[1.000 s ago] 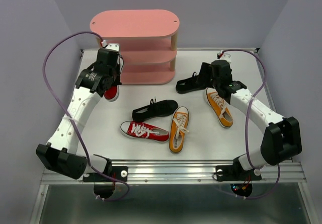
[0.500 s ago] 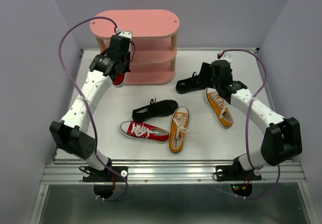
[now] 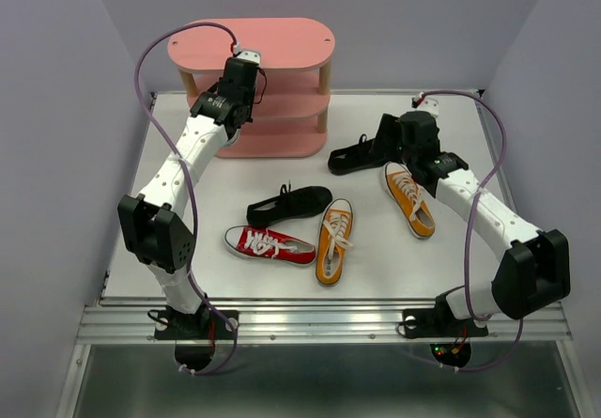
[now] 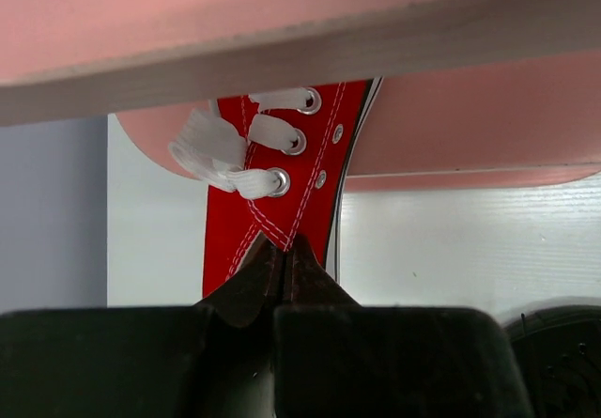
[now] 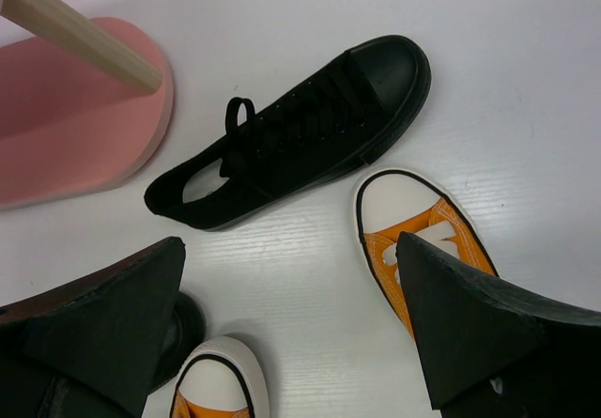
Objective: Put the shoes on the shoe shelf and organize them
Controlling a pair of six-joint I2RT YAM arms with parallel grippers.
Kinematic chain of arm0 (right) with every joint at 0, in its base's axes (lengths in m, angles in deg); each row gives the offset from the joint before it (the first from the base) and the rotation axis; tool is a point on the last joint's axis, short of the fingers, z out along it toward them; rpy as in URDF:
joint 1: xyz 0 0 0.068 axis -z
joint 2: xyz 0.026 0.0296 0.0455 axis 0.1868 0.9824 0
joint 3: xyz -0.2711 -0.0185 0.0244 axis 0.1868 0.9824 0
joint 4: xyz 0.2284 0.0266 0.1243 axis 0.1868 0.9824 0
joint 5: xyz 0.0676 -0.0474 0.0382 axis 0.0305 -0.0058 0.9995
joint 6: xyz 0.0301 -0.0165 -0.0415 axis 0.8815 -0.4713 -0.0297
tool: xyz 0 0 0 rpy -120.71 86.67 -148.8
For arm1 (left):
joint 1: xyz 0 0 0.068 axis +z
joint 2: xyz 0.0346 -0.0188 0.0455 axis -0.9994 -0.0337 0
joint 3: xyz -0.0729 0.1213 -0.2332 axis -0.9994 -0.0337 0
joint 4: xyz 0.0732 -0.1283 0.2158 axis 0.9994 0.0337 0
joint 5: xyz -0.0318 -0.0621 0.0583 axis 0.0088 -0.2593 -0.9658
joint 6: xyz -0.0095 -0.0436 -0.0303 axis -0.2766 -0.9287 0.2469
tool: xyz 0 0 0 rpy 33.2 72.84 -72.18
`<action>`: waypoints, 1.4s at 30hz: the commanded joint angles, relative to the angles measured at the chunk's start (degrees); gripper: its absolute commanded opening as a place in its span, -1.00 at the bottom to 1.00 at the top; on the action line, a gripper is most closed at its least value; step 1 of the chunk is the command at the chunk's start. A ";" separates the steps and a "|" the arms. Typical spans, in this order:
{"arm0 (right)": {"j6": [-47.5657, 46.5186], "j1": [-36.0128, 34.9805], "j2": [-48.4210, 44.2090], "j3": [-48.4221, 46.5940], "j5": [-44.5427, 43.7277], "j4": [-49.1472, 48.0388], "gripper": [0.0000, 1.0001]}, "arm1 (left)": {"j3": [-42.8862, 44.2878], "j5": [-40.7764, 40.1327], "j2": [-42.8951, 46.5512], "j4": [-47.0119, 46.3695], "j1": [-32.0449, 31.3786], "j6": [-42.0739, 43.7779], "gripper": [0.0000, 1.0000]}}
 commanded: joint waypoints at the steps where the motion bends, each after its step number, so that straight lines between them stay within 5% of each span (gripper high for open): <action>1: 0.41 -0.34 -1.50 -0.35 -1.25 -0.04 1.00 | 3.59 -4.00 2.39 -8.61 0.05 1.94 -1.00; 27: 1.37 -0.34 -2.56 0.09 -1.08 1.10 1.00 | 2.53 -9.54 -3.59 -10.90 -0.22 -2.46 -1.00; 32: 1.37 -0.34 -2.56 -0.17 -0.99 1.10 1.00 | 4.99 -10.77 -5.17 -8.80 -0.22 -4.83 -0.62; 33: 1.37 -0.34 -2.64 -0.26 -0.90 1.19 1.00 | 5.60 -10.77 -5.43 -8.01 -0.22 -5.27 -0.32; 37: 1.37 -0.34 -2.47 -0.35 -0.81 1.19 1.00 | 6.75 -10.07 -5.35 -6.33 -0.39 -5.62 0.27; 42: 1.55 -0.34 -1.68 -0.70 0.06 1.19 1.00 | 8.77 -8.92 -4.82 -4.40 -0.48 -5.27 0.37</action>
